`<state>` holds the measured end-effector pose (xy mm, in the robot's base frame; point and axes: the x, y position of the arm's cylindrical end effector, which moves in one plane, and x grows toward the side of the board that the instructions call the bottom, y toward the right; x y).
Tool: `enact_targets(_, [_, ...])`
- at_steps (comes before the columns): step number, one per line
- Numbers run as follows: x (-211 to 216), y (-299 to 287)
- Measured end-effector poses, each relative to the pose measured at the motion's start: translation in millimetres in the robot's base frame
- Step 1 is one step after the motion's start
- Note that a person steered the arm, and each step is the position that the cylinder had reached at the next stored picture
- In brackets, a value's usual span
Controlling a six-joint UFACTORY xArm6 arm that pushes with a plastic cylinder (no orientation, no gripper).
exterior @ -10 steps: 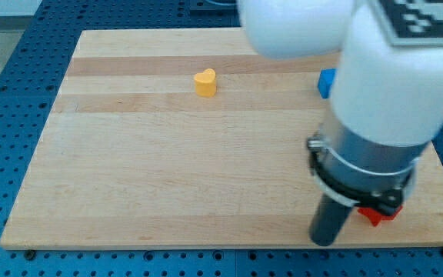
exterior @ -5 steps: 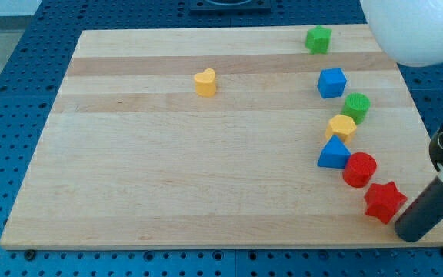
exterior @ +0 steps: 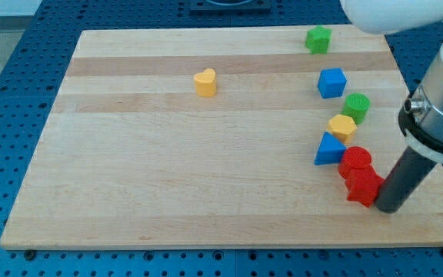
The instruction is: Drag the red star to the bottom of the yellow heart
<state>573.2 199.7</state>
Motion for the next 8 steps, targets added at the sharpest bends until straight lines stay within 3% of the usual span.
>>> enact_targets(3, [-40, -29])
enact_targets(8, [-35, -238])
